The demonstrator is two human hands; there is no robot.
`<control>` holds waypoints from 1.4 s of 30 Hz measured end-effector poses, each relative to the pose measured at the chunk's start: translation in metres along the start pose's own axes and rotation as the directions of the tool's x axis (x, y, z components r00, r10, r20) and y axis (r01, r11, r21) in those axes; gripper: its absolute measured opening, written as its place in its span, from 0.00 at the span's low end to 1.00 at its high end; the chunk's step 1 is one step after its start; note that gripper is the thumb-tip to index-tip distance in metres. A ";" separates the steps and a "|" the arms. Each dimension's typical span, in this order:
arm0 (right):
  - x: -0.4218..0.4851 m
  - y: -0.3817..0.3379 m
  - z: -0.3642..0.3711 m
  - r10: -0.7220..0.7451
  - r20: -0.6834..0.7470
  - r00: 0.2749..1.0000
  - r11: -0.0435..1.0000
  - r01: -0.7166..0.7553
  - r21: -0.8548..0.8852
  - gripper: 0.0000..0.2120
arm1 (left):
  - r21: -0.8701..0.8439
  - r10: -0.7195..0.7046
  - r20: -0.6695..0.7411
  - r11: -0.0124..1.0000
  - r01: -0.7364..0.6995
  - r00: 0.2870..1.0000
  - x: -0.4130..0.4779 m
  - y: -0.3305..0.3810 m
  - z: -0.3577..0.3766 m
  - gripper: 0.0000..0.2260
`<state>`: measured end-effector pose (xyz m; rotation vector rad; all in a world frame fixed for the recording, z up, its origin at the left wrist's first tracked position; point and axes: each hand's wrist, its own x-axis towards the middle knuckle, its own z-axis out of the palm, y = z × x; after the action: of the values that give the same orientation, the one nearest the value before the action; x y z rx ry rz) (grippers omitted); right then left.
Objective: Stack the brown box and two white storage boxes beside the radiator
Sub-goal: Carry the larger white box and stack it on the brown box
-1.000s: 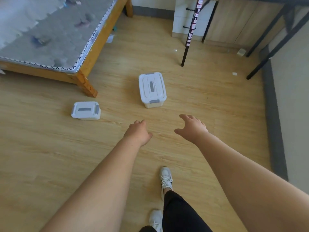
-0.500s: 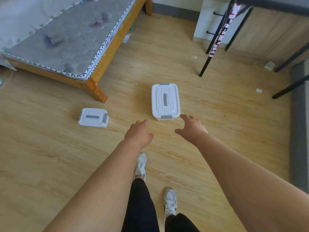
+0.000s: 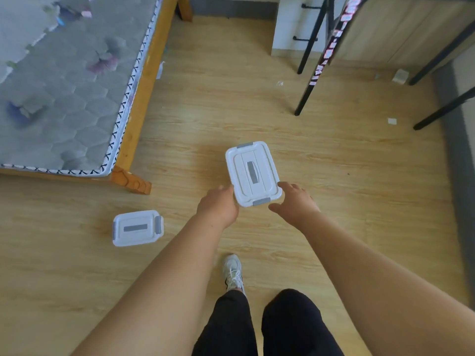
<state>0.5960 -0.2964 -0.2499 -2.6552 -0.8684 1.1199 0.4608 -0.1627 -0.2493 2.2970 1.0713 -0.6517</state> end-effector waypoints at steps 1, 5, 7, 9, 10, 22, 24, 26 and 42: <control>0.007 -0.002 -0.002 0.005 -0.003 1.000 1.000 -0.005 0.013 0.34 | 0.006 0.012 -0.004 1.000 -0.012 1.000 0.010 0.000 -0.005 0.20; 0.037 -0.003 -0.007 0.042 0.014 0.999 0.999 -0.043 0.024 0.34 | 0.065 0.044 0.051 0.997 -0.047 0.998 0.047 0.006 -0.012 0.23; 0.054 -0.001 -0.010 0.057 0.039 0.998 0.998 -0.059 0.033 0.33 | 0.075 0.053 0.066 0.995 -0.058 0.996 0.067 0.011 -0.016 0.24; 0.078 0.002 -0.015 0.073 0.052 0.996 0.996 -0.075 0.042 0.33 | 0.084 0.073 0.056 0.993 -0.078 0.996 0.093 0.018 -0.022 0.24; 0.092 0.004 -0.018 0.077 0.058 0.995 0.996 -0.080 0.048 0.33 | 0.089 0.081 0.052 0.992 -0.085 0.995 0.108 0.021 -0.025 0.24; 0.234 0.030 -0.009 0.130 0.074 0.989 0.982 -0.139 0.128 0.28 | 0.147 0.109 0.097 0.982 -0.122 0.989 0.258 0.041 -0.011 0.25; 0.256 0.034 0.002 0.164 0.037 0.986 0.967 -0.168 0.190 0.26 | 0.205 0.135 0.121 0.966 -0.158 0.983 0.285 0.043 -0.002 0.24; 0.277 0.039 0.017 0.187 0.013 0.982 0.955 -0.185 0.231 0.24 | 0.258 0.169 0.147 0.945 -0.203 0.975 0.309 0.043 0.011 0.22; 0.434 0.068 0.189 0.363 0.022 0.931 0.883 -0.351 0.312 0.20 | 0.447 0.420 0.381 0.696 -0.561 0.824 0.496 0.012 0.151 0.22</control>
<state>0.7386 -0.1302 -0.6748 -2.6117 -0.1665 1.1593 0.7238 0.0060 -0.6636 2.7086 0.0951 -1.0797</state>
